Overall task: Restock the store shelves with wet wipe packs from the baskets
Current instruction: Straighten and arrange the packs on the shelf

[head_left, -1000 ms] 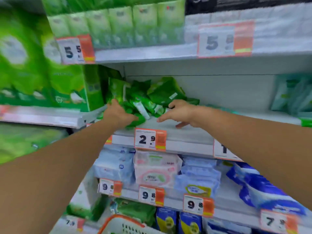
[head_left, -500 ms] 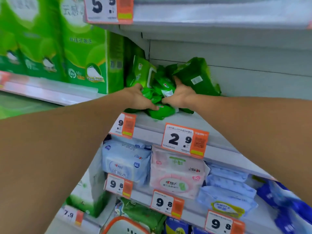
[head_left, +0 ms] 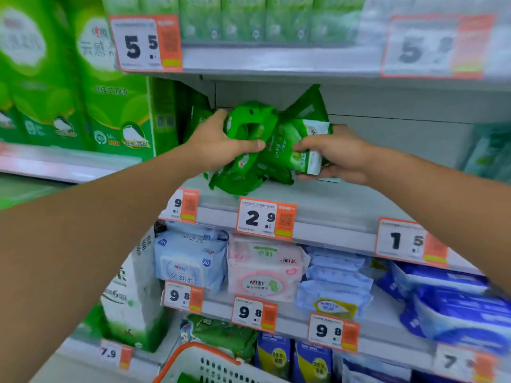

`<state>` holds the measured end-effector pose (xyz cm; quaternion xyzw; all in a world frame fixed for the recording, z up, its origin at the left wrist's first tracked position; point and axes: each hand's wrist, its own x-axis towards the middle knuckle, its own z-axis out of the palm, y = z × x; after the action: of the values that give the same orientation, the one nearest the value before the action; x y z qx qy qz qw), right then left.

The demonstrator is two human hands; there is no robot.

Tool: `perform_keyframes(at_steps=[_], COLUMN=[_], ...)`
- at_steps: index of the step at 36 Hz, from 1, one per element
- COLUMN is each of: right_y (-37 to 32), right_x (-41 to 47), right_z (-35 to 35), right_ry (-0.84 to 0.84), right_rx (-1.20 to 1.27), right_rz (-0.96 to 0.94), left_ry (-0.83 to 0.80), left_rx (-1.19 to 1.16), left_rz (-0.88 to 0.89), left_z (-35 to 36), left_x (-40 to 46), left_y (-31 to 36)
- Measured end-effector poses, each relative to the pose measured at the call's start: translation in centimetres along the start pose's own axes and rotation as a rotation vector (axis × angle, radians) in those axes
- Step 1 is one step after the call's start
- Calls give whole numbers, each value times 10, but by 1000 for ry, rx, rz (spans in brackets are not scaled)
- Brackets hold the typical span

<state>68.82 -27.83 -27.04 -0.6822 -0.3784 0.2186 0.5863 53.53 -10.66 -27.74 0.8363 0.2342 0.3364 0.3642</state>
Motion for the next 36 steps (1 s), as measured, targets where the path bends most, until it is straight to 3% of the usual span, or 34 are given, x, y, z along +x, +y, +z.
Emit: perform_keyframes(at_steps=[3, 7, 11, 16, 22, 27, 33, 36], right_y=[1, 5, 29, 79, 111, 119, 146, 176], right_x=[-36, -89, -144, -195, -227, -236, -250, -257], right_z=[-23, -50, -68, -84, -102, -114, -108, -83], right_ry=[-34, -94, -147, -63, -19, -61, -301, -451], right_rx=[221, 374, 386, 541, 621, 594, 574, 388], right_rz=[105, 200, 232, 292, 379, 428, 599, 751], left_ry=[5, -336, -482, -451, -460, -432, -417, -484], left_rx=[-178, -463, -603, -864, -1061, -1046, -878, -705], left_rz=[-57, -208, -362, -552, -646, -656, -627, -593], left_z=[-2, 9, 48, 87, 114, 125, 117, 114], left_x=[-13, -58, -117, -169, -196, -200, -194, -197], left_y=[37, 73, 76, 53, 13, 12, 3, 6])
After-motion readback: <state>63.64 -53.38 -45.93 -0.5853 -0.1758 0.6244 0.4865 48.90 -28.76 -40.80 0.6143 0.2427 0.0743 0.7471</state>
